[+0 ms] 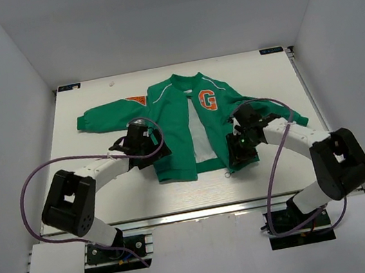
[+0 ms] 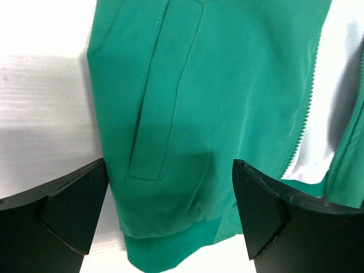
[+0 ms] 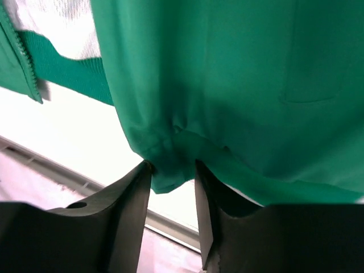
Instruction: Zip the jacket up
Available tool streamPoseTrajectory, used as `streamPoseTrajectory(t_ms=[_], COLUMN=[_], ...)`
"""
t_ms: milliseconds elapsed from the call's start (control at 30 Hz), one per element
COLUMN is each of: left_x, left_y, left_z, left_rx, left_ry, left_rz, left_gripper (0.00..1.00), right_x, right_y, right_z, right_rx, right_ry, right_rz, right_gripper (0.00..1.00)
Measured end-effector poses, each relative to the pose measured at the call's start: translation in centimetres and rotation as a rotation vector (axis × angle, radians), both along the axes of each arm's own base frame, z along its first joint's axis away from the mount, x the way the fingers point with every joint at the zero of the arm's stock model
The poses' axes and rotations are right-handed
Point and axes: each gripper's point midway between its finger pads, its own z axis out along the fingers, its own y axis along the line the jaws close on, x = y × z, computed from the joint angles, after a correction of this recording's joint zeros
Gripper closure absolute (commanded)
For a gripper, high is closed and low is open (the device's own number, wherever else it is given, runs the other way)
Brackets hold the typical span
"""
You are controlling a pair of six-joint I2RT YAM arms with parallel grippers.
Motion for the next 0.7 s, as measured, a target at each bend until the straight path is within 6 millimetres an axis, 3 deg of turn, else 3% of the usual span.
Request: streamPoseTrajectory(t_ms=[133,267,333,433,567,700], left_x=[-0.3,-0.3,-0.3,-0.4,-0.7,-1.2], left_y=[0.2,0.2,0.3,0.5,0.6,0.4], left_z=[-0.1,0.4,0.4,0.3,0.2,0.7], left_rx=[0.010,0.007,0.009,0.024,0.042,0.050], left_ry=[0.012,0.000,-0.003,0.000,0.006,-0.002], left_rz=[0.000,-0.002,-0.004,-0.001,-0.002,-0.016], left_gripper=[0.02,0.02,0.02,0.02,0.02,0.02], right_x=[1.1,3.0,3.5,2.8,1.1,0.8], right_y=[-1.1,-1.9,-1.7,0.5,3.1,3.0], right_z=[1.3,4.1,5.2,6.3,6.2,4.2], right_rx=[-0.050,-0.110,-0.152,-0.185,-0.228,-0.328], right_ry=[-0.097,-0.231,-0.293,-0.357,-0.385,-0.346], right_rz=[-0.017,-0.032,-0.014,0.077,0.188,0.188], right_gripper=[0.42,0.35,0.31,0.24,0.23,0.26])
